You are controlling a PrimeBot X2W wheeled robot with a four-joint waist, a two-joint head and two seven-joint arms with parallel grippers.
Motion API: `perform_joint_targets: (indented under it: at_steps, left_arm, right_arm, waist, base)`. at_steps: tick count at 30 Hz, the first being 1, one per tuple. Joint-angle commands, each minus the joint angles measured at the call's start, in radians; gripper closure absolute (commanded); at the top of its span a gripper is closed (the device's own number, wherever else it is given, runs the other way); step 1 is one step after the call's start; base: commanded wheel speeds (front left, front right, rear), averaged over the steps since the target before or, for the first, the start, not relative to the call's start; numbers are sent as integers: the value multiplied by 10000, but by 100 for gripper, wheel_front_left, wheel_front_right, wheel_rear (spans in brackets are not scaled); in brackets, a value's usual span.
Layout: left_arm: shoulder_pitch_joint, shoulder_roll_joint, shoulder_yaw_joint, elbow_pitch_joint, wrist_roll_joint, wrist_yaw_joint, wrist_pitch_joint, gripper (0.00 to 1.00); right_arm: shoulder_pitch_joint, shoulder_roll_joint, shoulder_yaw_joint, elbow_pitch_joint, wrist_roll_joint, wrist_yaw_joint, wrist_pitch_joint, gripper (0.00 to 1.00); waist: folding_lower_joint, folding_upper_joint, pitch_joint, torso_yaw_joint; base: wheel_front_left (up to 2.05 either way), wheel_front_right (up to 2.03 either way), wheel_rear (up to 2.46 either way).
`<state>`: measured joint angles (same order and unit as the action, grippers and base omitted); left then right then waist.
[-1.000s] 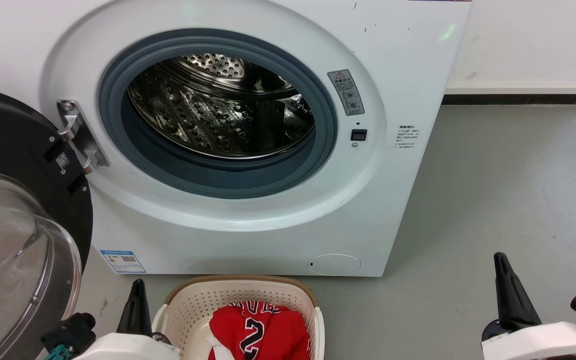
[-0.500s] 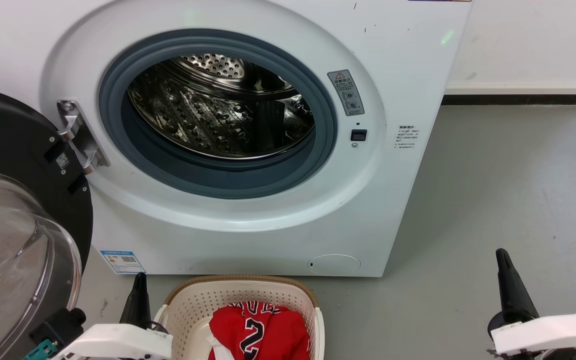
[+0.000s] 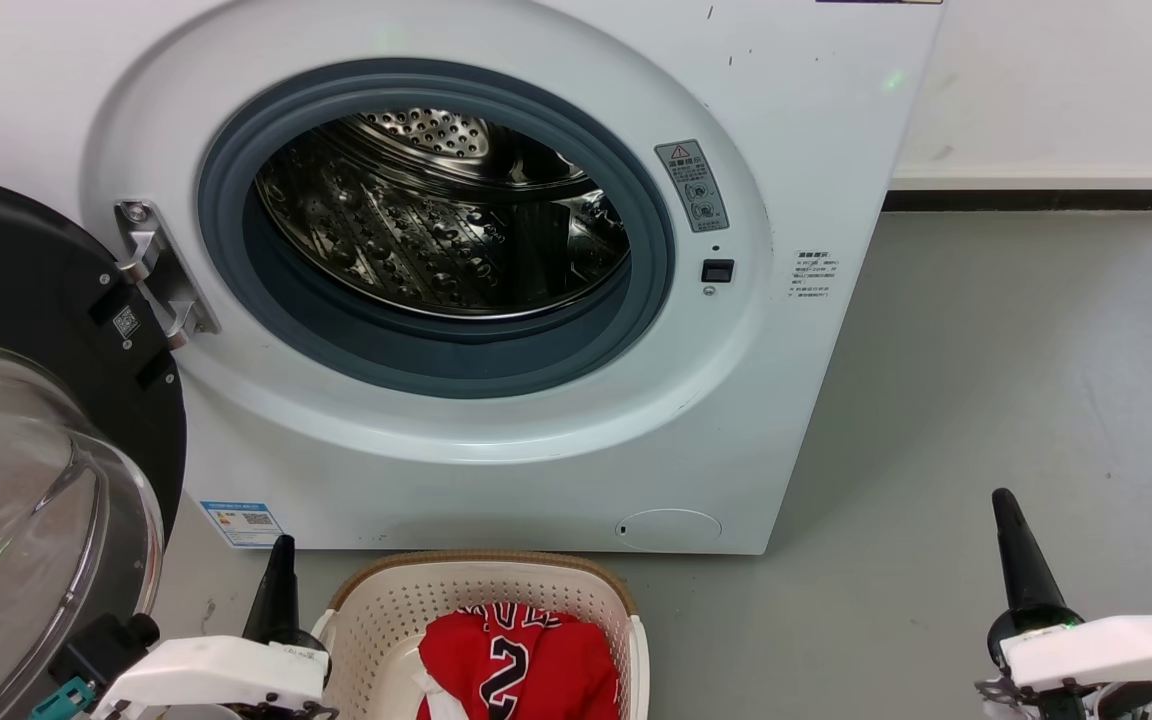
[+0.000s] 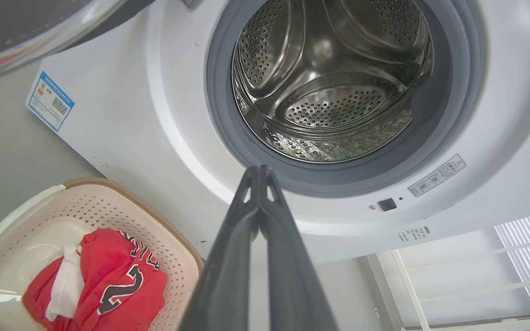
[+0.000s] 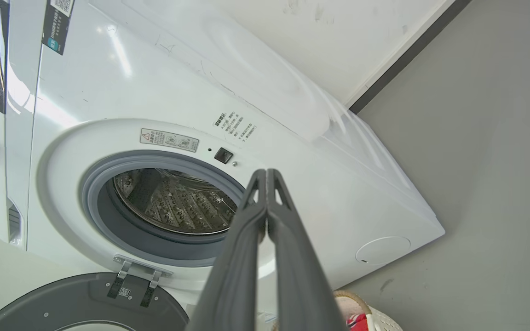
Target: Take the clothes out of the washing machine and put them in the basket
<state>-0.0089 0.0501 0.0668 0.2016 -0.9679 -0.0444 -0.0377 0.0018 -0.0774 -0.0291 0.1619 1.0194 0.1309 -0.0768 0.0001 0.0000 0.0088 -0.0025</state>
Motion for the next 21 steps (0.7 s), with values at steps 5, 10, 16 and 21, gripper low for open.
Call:
perform_joint_targets:
  at_steps: [5, 10, 16, 21]
  left_arm:
    - [-314, 5, 75, -19, -716, -138, 164, 100]
    - [-381, 5, 120, 28, -1286, -212, 298, 100]
    - [-479, 4, 169, 75, -1934, -299, 456, 100]
    - [-530, 4, 206, 119, -2453, -376, 583, 100]
  right_arm:
    - [-349, -77, -56, 22, 721, -1, 170, 100]
    - [-402, -79, -92, 105, 1279, -1, 311, 100]
    - [-513, -78, -132, 188, 1909, 0, 469, 100]
    - [-577, -74, -166, 255, 2412, 0, 604, 100]
  waist:
    - [-1, 0, -4, 2]
    - [-1, 0, -8, 4]
    - [-1, 0, -13, 6]
    - [-1, 0, -17, 8]
  base:
    - [0, 0, 0]
    - [0, 0, 0]
    - [0, 0, 0]
    - [0, 0, 0]
